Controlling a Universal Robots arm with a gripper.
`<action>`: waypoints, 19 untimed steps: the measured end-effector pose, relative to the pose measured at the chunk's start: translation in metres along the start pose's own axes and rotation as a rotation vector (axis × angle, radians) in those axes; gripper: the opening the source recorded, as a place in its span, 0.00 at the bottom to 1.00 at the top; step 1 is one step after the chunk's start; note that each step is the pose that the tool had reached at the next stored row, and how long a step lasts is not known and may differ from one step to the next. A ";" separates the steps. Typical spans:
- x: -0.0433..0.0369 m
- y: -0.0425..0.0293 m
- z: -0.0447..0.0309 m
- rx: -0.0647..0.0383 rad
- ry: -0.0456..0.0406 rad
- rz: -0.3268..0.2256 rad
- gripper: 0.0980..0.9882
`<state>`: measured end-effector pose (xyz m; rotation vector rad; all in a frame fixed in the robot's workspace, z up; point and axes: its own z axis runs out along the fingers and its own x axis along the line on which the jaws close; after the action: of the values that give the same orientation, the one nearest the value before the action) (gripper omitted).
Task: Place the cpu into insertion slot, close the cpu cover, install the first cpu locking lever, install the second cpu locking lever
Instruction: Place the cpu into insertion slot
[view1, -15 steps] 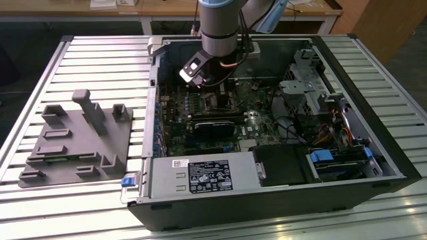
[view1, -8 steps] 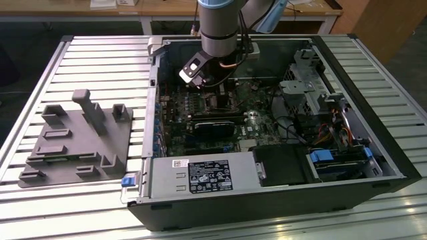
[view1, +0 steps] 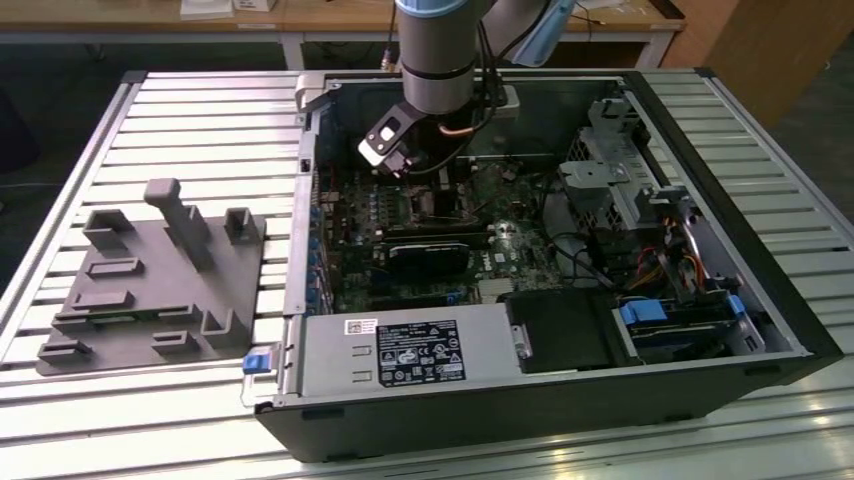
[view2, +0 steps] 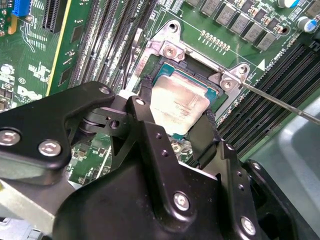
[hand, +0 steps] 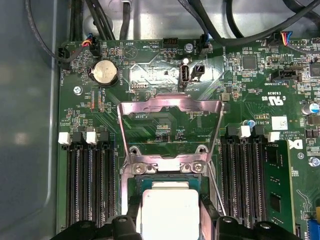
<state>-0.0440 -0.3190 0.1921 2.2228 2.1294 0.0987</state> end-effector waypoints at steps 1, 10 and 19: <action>0.0000 0.0000 0.0000 0.000 -0.0001 0.000 0.51; -0.0001 0.0001 -0.0013 0.000 -0.0004 0.000 0.58; 0.0000 0.0011 -0.0120 0.000 -0.0002 0.000 0.58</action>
<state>-0.0440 -0.3190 0.2041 2.2225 2.1293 0.0987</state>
